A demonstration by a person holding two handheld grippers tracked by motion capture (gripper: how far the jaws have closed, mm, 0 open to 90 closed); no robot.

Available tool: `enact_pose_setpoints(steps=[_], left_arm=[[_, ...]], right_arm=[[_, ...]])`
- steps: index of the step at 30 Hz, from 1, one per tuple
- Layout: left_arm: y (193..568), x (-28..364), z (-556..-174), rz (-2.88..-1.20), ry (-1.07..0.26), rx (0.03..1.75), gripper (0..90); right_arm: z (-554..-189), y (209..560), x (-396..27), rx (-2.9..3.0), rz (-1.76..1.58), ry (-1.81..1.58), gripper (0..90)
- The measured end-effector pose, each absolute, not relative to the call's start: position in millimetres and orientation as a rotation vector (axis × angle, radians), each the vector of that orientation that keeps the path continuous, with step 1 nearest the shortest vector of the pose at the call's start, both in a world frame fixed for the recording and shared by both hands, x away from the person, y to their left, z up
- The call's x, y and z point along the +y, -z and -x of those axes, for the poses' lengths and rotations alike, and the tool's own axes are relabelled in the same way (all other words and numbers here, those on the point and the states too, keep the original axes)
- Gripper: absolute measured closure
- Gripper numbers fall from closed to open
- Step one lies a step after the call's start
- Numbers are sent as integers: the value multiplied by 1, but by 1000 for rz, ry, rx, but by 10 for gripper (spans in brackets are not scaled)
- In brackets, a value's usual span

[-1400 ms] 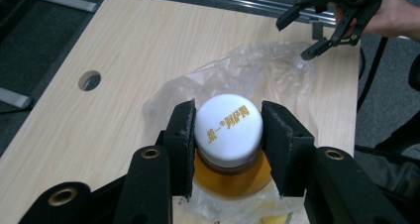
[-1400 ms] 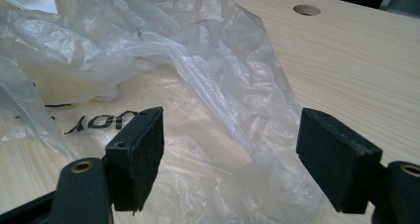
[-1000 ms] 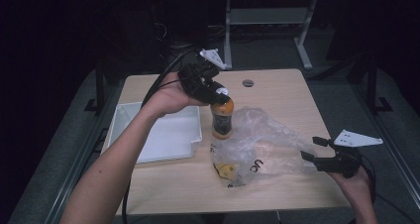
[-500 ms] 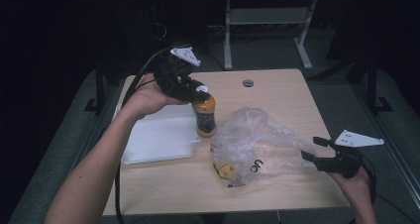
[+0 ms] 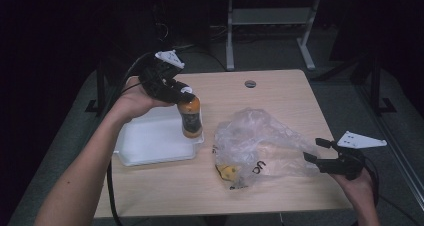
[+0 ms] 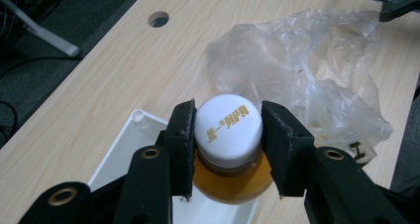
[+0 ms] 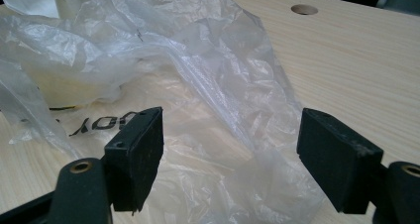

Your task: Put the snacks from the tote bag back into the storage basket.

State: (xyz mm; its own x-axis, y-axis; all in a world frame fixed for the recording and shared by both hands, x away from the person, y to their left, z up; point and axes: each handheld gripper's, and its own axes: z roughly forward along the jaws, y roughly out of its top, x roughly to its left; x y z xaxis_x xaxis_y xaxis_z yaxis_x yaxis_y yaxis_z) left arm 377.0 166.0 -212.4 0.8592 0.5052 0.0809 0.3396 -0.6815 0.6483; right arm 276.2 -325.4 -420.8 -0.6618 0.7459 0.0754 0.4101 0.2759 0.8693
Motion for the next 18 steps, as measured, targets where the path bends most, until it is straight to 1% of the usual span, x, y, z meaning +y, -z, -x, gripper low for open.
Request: enact_pose_setpoints(steps=[18], left_arm=[[234,178,-386,-2389,-335,674,590]], right_arm=[[-277,422,-326,2206,-1055,-1349,257]])
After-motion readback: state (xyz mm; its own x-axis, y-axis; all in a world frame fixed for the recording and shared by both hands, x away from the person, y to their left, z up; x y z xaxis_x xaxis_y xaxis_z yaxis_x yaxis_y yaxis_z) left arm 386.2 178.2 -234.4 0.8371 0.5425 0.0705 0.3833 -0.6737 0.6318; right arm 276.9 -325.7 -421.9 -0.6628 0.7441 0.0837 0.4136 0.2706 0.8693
